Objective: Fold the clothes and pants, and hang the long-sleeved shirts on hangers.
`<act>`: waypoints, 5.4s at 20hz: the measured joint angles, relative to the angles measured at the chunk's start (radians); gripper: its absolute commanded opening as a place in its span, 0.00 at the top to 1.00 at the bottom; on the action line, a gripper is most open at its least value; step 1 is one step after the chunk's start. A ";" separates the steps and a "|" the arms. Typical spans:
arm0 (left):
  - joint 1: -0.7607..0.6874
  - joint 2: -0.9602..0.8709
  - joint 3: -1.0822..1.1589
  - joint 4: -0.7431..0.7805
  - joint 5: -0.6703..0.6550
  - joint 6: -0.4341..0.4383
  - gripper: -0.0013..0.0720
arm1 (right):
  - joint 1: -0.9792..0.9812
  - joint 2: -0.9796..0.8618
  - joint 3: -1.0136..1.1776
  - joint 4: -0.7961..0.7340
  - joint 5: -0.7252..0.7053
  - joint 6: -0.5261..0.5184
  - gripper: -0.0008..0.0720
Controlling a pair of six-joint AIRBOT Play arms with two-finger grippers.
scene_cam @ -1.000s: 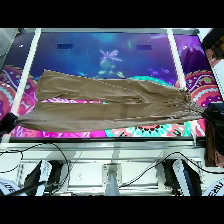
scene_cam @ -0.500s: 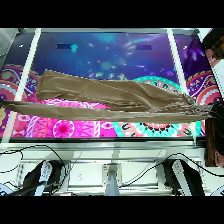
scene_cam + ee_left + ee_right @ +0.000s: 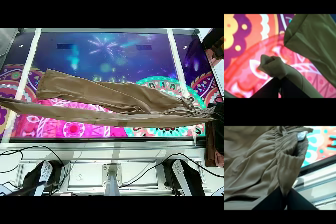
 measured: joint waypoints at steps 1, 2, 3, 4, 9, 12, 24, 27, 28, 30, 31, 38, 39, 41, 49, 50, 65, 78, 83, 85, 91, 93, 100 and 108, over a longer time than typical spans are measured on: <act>-0.010 0.000 0.011 0.002 0.015 -0.001 0.97 | 0.002 0.000 0.001 0.006 0.006 0.002 0.94; -0.023 -0.002 0.023 0.002 0.044 -0.006 0.97 | 0.003 0.000 0.001 0.011 0.003 0.003 0.94; -0.037 -0.008 0.031 0.003 0.076 -0.013 0.97 | 0.003 0.000 0.001 0.015 -0.012 0.006 0.94; -0.055 -0.018 0.037 0.006 0.116 -0.024 0.97 | 0.004 0.000 0.001 0.019 -0.033 0.012 0.94; -0.163 -0.166 0.050 0.051 0.241 -0.110 0.97 | 0.005 -0.069 0.001 0.034 -0.158 0.042 0.94; -0.243 -0.299 0.052 0.066 0.295 -0.153 0.97 | 0.006 -0.172 0.001 0.061 -0.211 0.052 0.94; -0.451 -0.754 0.391 0.241 0.425 -0.385 0.97 | 0.214 -0.568 0.095 0.130 -0.565 0.102 0.94; -0.457 -0.810 0.460 0.256 0.447 -0.417 0.97 | 0.228 -0.642 0.194 0.111 -0.605 0.148 0.94; -0.457 -0.826 0.473 0.258 0.454 -0.430 0.97 | 0.229 -0.666 0.222 0.102 -0.613 0.168 0.94; -0.456 -0.855 0.489 0.262 0.467 -0.463 0.97 | 0.232 -0.719 0.272 0.093 -0.622 0.214 0.94; -0.455 -0.871 0.495 0.264 0.468 -0.481 0.97 | 0.233 -0.743 0.290 0.093 -0.628 0.237 0.94; -0.470 -0.943 0.507 0.261 0.535 -0.534 0.97 | 0.236 -0.871 0.336 0.143 -0.742 0.381 0.94; -0.474 -0.948 0.507 0.260 0.554 -0.536 0.97 | 0.236 -0.877 0.338 0.162 -0.772 0.392 0.94; -0.484 -0.955 0.507 0.259 0.591 -0.543 0.97 | 0.236 -0.887 0.339 0.197 -0.833 0.404 0.94; -0.520 -0.998 0.508 0.248 0.657 -0.557 0.02 | 0.255 -0.896 0.341 0.237 -0.988 0.420 0.10; -0.521 -1.000 0.508 0.245 0.657 -0.558 0.02 | 0.257 -0.896 0.341 0.237 -0.996 0.420 0.10; -0.311 -0.945 0.510 0.106 0.245 -0.283 0.02 | 0.259 -0.885 0.341 0.154 -0.921 0.416 0.10; -0.143 -1.067 0.511 -0.291 0.045 0.232 0.00 | 0.260 -0.885 0.341 0.150 -0.875 0.322 0.10; -0.142 -1.119 0.512 -0.395 0.055 0.291 0.01 | 0.260 -0.885 0.341 0.153 -0.867 0.316 0.10; -0.145 -1.139 0.513 -0.445 0.056 0.318 0.03 | 0.260 -0.885 0.341 0.156 -0.863 0.316 0.11; -0.185 -1.178 0.510 -0.525 0.043 0.410 0.55 | 0.260 -0.885 0.341 0.177 -0.818 0.312 0.19; -0.210 -1.182 0.510 -0.529 0.053 0.447 0.97 | 0.260 -0.885 0.341 0.179 -0.798 0.311 0.19; -0.247 -1.102 0.510 -0.495 0.066 0.486 0.97 | 0.261 -0.839 0.354 0.240 -0.696 0.161 0.39; -0.231 -0.821 0.510 -0.439 0.036 0.361 0.97 | 0.489 -0.752 0.400 0.445 -0.714 0.028 0.94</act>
